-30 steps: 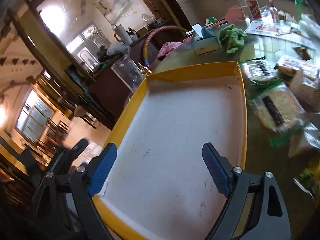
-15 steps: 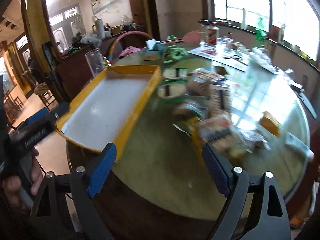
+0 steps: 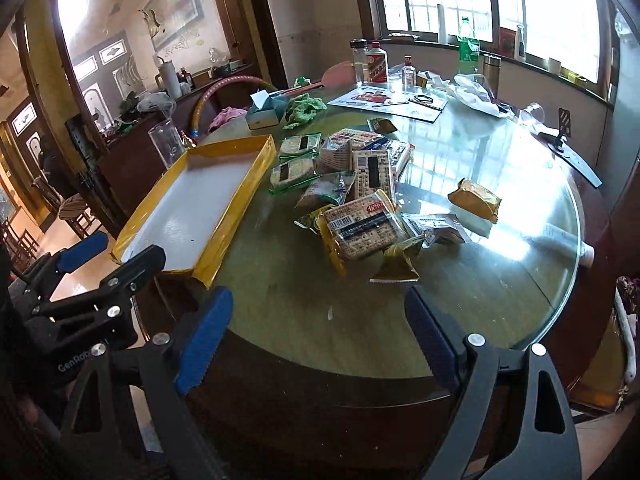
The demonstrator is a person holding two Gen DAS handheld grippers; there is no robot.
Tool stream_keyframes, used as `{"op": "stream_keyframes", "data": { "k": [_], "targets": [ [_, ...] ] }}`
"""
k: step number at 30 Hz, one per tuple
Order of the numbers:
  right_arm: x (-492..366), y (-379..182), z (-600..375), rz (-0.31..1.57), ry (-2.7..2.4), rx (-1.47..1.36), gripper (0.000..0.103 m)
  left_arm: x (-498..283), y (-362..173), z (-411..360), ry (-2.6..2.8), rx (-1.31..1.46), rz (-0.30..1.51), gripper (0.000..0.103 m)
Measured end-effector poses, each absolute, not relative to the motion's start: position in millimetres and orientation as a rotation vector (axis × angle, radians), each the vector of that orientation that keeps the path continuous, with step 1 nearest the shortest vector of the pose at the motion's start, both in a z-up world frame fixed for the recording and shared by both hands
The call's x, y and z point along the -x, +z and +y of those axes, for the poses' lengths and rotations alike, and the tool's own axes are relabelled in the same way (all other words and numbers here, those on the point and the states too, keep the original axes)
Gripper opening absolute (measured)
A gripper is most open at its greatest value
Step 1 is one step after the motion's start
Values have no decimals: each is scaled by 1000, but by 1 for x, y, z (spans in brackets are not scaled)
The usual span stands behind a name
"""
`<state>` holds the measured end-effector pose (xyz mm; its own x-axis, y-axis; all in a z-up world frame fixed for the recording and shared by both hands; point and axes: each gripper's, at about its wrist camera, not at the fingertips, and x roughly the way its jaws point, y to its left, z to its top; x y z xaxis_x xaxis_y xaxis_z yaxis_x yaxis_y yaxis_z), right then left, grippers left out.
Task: Organize snacks
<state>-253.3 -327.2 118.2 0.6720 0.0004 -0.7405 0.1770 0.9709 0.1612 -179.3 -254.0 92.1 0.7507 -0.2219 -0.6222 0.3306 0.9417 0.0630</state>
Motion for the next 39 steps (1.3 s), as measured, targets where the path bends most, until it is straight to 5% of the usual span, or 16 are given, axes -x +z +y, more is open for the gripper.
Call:
{"op": "stream_keyframes", "data": {
  "k": [39],
  "targets": [
    [232, 90, -367, 923, -102, -334, 88, 162, 74, -269, -340, -241, 753, 86]
  ]
}}
